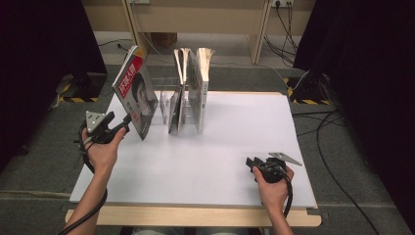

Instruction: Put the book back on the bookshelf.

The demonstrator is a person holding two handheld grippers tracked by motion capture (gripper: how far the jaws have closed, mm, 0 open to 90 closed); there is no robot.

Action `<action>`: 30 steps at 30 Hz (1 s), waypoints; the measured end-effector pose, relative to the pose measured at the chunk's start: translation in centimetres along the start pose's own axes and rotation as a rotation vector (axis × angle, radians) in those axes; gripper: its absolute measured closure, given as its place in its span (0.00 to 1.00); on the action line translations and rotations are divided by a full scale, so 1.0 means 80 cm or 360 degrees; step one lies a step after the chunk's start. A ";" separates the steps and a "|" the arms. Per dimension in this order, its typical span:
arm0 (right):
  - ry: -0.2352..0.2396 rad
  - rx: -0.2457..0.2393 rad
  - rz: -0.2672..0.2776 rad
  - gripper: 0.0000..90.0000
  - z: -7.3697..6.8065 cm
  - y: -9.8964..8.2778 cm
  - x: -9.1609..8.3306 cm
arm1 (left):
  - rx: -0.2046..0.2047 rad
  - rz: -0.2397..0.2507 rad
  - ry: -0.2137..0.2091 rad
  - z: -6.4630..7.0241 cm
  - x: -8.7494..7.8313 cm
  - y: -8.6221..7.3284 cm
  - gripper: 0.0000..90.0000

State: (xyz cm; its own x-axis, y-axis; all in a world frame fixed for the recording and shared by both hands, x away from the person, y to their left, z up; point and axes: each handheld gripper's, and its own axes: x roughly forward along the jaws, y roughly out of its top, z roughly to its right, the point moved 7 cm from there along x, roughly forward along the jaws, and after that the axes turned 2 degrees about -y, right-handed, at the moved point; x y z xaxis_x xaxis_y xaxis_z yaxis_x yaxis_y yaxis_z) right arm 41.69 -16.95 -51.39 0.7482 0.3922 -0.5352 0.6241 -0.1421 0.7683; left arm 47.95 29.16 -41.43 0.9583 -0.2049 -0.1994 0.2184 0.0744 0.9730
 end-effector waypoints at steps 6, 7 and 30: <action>-0.0001 -0.0004 0.0002 0.69 0.000 0.000 0.000 | -0.0009 -0.0018 -0.0003 -0.005 -0.009 -0.007 0.39; -0.0001 -0.0003 0.0003 0.69 0.000 0.000 0.000 | -0.0018 -0.0024 -0.0009 -0.005 -0.010 -0.009 0.39; -0.0005 -0.0007 0.0012 0.69 0.001 0.001 -0.002 | -0.0032 -0.0073 -0.0031 -0.017 -0.040 -0.028 0.38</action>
State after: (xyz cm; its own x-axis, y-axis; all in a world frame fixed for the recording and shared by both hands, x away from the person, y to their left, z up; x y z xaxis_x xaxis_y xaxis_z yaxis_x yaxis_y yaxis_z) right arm 41.66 -17.13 -51.28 0.7537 0.3880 -0.5305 0.6174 -0.1411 0.7739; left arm 44.66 31.00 -43.14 0.9434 -0.2275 -0.2412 0.2658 0.0839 0.9604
